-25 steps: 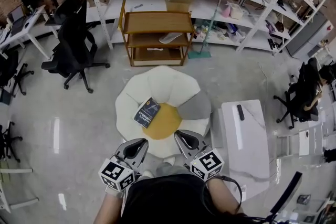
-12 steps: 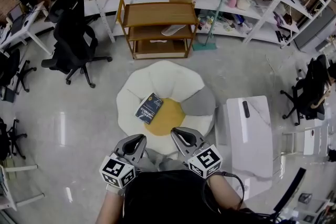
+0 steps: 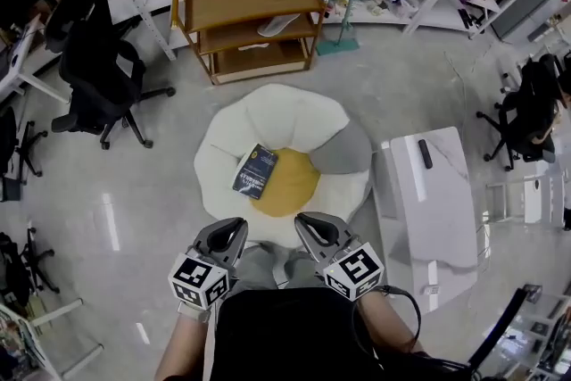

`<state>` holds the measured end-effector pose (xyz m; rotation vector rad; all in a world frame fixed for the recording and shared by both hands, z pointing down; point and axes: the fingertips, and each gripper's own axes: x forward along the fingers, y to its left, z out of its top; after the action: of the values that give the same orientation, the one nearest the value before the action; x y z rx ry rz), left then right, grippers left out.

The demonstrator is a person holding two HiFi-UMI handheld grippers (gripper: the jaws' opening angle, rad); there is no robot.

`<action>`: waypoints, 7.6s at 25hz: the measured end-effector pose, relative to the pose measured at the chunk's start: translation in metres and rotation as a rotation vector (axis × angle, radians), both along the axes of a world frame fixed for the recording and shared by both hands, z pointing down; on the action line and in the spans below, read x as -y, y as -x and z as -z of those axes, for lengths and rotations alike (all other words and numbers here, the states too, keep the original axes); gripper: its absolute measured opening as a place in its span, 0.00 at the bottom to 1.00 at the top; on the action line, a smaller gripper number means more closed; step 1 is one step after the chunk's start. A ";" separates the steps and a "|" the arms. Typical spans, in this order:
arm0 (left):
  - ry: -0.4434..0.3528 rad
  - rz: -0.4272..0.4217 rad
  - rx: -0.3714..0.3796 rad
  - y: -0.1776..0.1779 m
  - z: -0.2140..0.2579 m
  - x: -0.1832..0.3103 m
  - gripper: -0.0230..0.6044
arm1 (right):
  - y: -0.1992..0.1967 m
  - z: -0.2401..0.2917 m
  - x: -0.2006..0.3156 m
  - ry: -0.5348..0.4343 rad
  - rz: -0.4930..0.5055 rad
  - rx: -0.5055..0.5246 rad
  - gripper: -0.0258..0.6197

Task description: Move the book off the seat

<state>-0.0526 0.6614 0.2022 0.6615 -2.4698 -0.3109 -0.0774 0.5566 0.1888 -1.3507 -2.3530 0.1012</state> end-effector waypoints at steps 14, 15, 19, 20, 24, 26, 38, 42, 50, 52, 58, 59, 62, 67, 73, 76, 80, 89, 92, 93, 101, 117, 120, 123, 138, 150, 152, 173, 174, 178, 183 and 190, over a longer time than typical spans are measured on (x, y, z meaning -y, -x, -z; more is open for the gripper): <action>-0.010 -0.215 -0.203 0.049 -0.125 -0.013 0.18 | 0.009 -0.090 -0.005 -0.044 -0.216 -0.185 0.06; -0.012 -0.226 -0.218 0.052 -0.136 -0.014 0.20 | 0.010 -0.096 -0.005 -0.042 -0.232 -0.199 0.06; 0.006 -0.253 -0.259 0.067 -0.178 -0.021 0.23 | 0.010 -0.124 -0.003 -0.046 -0.280 -0.239 0.06; 0.019 -0.256 -0.264 0.071 -0.189 -0.024 0.24 | 0.010 -0.133 -0.003 -0.050 -0.290 -0.248 0.06; 0.055 -0.258 -0.285 0.085 -0.235 -0.035 0.26 | -0.002 -0.167 0.000 -0.066 -0.334 -0.305 0.06; 0.064 -0.268 -0.298 0.091 -0.259 -0.038 0.28 | -0.008 -0.182 0.001 -0.070 -0.363 -0.326 0.06; 0.140 -0.244 -0.373 0.121 -0.416 -0.071 0.37 | -0.009 -0.280 -0.011 -0.081 -0.401 -0.416 0.06; 0.152 -0.238 -0.381 0.134 -0.464 -0.078 0.38 | 0.005 -0.308 -0.013 -0.070 -0.398 -0.404 0.06; 0.233 -0.228 -0.403 0.158 -0.560 -0.086 0.41 | 0.014 -0.368 0.002 -0.026 -0.483 -0.498 0.06; 0.258 -0.231 -0.407 0.166 -0.577 -0.091 0.41 | 0.020 -0.375 0.004 -0.004 -0.507 -0.513 0.06; 0.278 -0.189 -0.416 0.195 -0.611 -0.110 0.44 | 0.021 -0.393 0.003 0.001 -0.527 -0.547 0.06; 0.268 -0.186 -0.419 0.199 -0.614 -0.109 0.44 | 0.018 -0.396 0.005 0.003 -0.533 -0.557 0.06; 0.285 -0.211 -0.418 0.210 -0.623 -0.102 0.44 | 0.017 -0.402 0.005 0.005 -0.548 -0.570 0.06; 0.312 -0.244 -0.449 0.223 -0.645 -0.092 0.46 | 0.019 -0.407 0.002 0.013 -0.547 -0.578 0.06; 0.361 -0.259 -0.456 0.223 -0.659 -0.089 0.50 | 0.018 -0.414 0.004 0.030 -0.555 -0.572 0.06; 0.384 -0.200 -0.456 0.226 -0.661 -0.093 0.50 | 0.014 -0.416 0.011 0.041 -0.567 -0.583 0.06; 0.410 -0.142 -0.441 0.229 -0.664 -0.092 0.50 | 0.009 -0.419 0.019 0.039 -0.578 -0.593 0.06; 0.311 -0.048 -0.658 0.213 -0.675 -0.100 0.50 | 0.007 -0.420 0.029 0.078 -0.627 -0.609 0.06; 0.330 -0.095 -0.645 0.213 -0.681 -0.097 0.50 | 0.009 -0.417 0.025 0.082 -0.617 -0.599 0.06; 0.325 -0.104 -0.649 0.213 -0.683 -0.097 0.50 | 0.009 -0.416 0.023 0.086 -0.614 -0.598 0.06; 0.277 -0.129 -0.749 0.212 -0.695 -0.095 0.51 | -0.001 -0.419 0.018 0.102 -0.603 -0.606 0.06; 0.381 -0.116 -0.655 0.208 -0.678 -0.090 0.39 | -0.028 -0.422 0.026 0.142 -0.568 -0.610 0.06; 0.376 -0.115 -0.647 0.202 -0.672 -0.087 0.34 | -0.031 -0.422 0.034 0.149 -0.565 -0.605 0.06; 0.367 -0.108 -0.643 0.199 -0.665 -0.082 0.32 | -0.030 -0.422 0.042 0.168 -0.569 -0.601 0.06; 0.488 -0.261 -0.583 0.155 -0.602 -0.005 0.31 | -0.049 -0.410 0.119 0.164 -0.504 -0.566 0.06; 0.499 -0.392 -0.547 0.102 -0.543 0.098 0.31 | -0.068 -0.414 0.190 0.214 -0.594 -0.543 0.06; 0.474 -0.414 -0.543 0.097 -0.531 0.115 0.31 | -0.071 -0.416 0.196 0.212 -0.605 -0.541 0.06; 0.424 -0.674 -0.426 0.057 -0.392 0.369 0.31 | -0.106 -0.386 0.380 0.300 -0.873 -0.480 0.06; 0.416 -0.674 -0.428 0.055 -0.387 0.381 0.31 | -0.107 -0.385 0.393 0.303 -0.883 -0.477 0.06; 0.391 -0.653 -0.415 0.050 -0.368 0.428 0.31 | -0.102 -0.387 0.445 0.325 -0.905 -0.463 0.06; 0.371 -0.604 -0.413 0.052 -0.350 0.466 0.31 | -0.090 -0.385 0.492 0.344 -0.913 -0.439 0.06; 0.430 -0.615 -0.384 0.047 -0.345 0.541 0.31 | -0.103 -0.401 0.572 0.409 -0.986 -0.429 0.06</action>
<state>-0.0994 0.1204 0.5471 1.0104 -1.7769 0.2979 0.0252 -0.0157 0.5902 -0.1275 -2.4307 1.0725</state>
